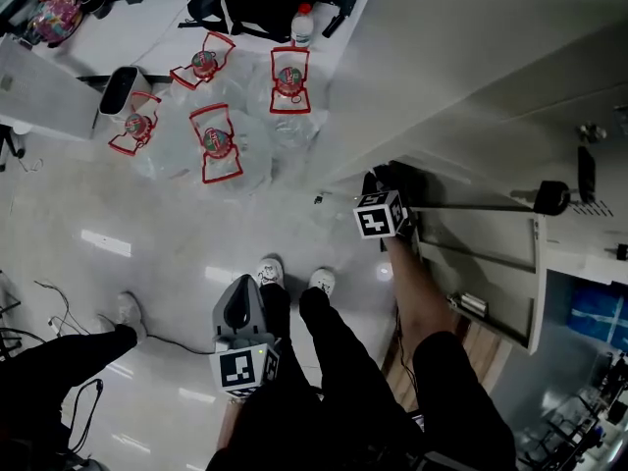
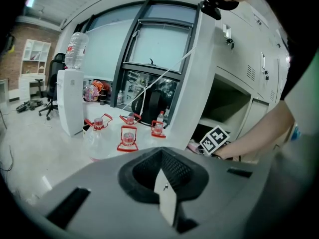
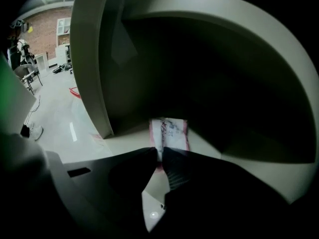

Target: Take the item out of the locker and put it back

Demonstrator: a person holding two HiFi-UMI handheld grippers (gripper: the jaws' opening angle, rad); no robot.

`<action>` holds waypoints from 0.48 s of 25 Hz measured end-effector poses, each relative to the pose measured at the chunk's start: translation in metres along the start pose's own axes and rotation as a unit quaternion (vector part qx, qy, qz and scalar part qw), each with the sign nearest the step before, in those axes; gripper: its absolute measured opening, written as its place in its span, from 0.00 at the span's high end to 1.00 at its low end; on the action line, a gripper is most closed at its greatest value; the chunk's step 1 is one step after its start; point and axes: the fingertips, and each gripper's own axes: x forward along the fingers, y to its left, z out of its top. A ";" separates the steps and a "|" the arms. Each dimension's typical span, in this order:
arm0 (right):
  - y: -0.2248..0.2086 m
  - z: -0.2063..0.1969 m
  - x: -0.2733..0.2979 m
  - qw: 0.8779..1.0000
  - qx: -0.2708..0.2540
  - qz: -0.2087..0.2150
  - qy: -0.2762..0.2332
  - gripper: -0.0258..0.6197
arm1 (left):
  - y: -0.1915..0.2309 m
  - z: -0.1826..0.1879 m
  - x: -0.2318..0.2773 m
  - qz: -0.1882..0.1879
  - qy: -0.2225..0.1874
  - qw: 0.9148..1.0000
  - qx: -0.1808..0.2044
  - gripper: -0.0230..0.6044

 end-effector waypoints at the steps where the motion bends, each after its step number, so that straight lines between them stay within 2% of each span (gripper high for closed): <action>1: 0.000 -0.001 0.000 1.000 0.002 0.001 0.004 0.89 | 0.001 0.000 0.000 0.000 0.001 1.000 0.001 0.95; 9: -0.002 -0.010 0.005 1.000 0.016 -0.002 0.026 0.88 | 0.006 -0.003 0.006 -0.012 0.012 1.000 0.013 0.95; 12: 0.002 -0.015 0.008 0.999 0.022 0.010 0.039 0.87 | 0.006 -0.003 0.008 -0.015 0.013 1.000 0.016 0.95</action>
